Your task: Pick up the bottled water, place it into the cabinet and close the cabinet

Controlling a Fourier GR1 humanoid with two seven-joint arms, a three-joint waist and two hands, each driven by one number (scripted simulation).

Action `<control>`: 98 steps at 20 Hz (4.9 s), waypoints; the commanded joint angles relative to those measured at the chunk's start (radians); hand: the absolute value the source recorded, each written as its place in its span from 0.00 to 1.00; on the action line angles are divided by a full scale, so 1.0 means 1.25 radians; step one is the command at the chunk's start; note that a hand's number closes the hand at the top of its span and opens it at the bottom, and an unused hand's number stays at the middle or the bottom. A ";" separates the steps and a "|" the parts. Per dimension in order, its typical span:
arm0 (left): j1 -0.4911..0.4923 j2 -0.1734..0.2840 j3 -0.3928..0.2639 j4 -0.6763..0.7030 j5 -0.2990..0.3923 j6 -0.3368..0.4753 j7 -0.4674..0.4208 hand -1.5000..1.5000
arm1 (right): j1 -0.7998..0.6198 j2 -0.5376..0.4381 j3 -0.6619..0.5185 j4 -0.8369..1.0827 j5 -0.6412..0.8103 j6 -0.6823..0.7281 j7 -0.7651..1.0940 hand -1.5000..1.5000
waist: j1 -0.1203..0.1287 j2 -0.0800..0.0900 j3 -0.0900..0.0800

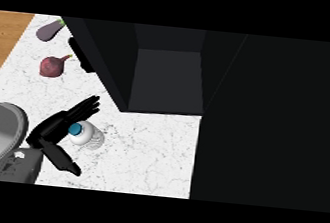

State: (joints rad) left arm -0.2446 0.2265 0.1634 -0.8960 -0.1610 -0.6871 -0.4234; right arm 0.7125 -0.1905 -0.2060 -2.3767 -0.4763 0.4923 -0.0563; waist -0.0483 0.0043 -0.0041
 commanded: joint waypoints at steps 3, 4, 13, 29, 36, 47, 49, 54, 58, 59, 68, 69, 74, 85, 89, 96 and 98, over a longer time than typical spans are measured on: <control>-0.043 -0.010 0.002 0.161 -0.003 -0.022 -0.120 0.00 | 0.073 0.000 0.002 -0.168 -0.125 -0.019 0.049 0.00 | -0.006 0.002 -0.001; -0.054 -0.010 -0.001 0.177 0.000 -0.033 -0.110 0.00 | 0.059 -0.010 -0.012 -0.150 -0.145 -0.019 0.044 0.00 | 0.002 0.001 0.000; -0.065 -0.030 -0.060 0.269 -0.011 -0.076 -0.225 1.00 | 0.089 -0.035 -0.037 -0.112 -0.131 0.006 -0.006 0.00 | -0.004 0.000 -0.001; -0.108 -0.030 -0.004 0.267 0.138 -0.097 -0.213 1.00 | 0.151 -0.034 -0.042 -0.128 -0.117 0.003 -0.053 0.00 | 0.017 -0.006 0.001; -0.036 -0.023 0.167 0.251 0.251 0.192 -0.279 1.00 | 0.132 -0.065 -0.086 -0.101 -0.157 -0.012 -0.074 0.00 | 0.032 -0.005 0.000; -0.031 -0.126 0.076 0.032 0.240 0.280 -0.140 1.00 | 0.179 -0.048 -0.085 -0.138 -0.173 -0.009 -0.071 0.00 | 0.038 -0.009 0.003; -0.035 -0.176 0.047 -0.018 0.240 0.308 -0.088 1.00 | 0.179 -0.058 -0.080 -0.156 -0.165 -0.017 -0.062 0.00 | 0.039 -0.010 0.003; -0.040 -0.180 -0.073 -0.124 0.302 0.431 -0.020 1.00 | 0.160 -0.086 -0.113 -0.106 -0.189 -0.001 -0.075 0.00 | 0.036 -0.010 0.003; -0.057 -0.181 -0.192 -0.174 0.343 0.557 0.019 1.00 | 0.136 -0.060 -0.063 -0.124 -0.150 -0.048 -0.052 0.00 | 0.033 -0.007 0.003; -0.119 -0.181 -0.183 -0.164 0.344 0.592 0.047 1.00 | 0.157 -0.058 -0.046 -0.164 -0.141 -0.049 -0.048 0.00 | 0.023 -0.006 0.002; -0.170 -0.179 -0.309 -0.185 0.331 0.825 0.097 1.00 | 0.146 -0.088 -0.072 -0.113 -0.168 -0.010 -0.090 0.00 | -0.002 -0.004 0.001; -0.167 -0.179 -0.318 -0.188 0.326 0.843 0.089 1.00 | 0.145 -0.091 -0.070 -0.094 -0.176 -0.010 -0.087 0.00 | 0.002 -0.003 0.002; -0.205 -0.178 -0.325 -0.172 0.274 0.919 0.177 1.00 | 0.138 -0.110 -0.068 -0.095 -0.184 -0.008 -0.085 0.00 | -0.001 -0.002 0.002; -0.255 -0.177 -0.313 -0.119 0.274 0.970 0.218 1.00 | 0.093 -0.130 -0.041 -0.042 -0.185 -0.005 -0.107 0.00 | -0.038 0.007 0.001; -0.258 -0.171 -0.292 -0.108 0.270 0.976 0.196 1.00 | 0.086 -0.138 -0.042 -0.013 -0.187 0.005 -0.118 0.00 | -0.045 0.010 0.001; -0.270 -0.144 -0.291 -0.098 0.225 1.036 0.178 1.00 | 0.077 -0.156 -0.045 0.001 -0.176 0.027 -0.134 0.00 | -0.067 0.012 0.002; -0.279 -0.130 -0.296 -0.103 0.213 1.051 0.207 1.00 | 0.074 -0.149 -0.027 -0.005 -0.170 0.016 -0.129 0.00 | -0.072 0.013 0.002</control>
State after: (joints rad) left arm -0.2968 0.1118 -0.1709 -1.1480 0.1565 0.6104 -0.2621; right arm 0.7947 -0.3778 -0.2501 -2.3213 -0.6581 0.5251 -0.2401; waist -0.0825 -0.0056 0.0009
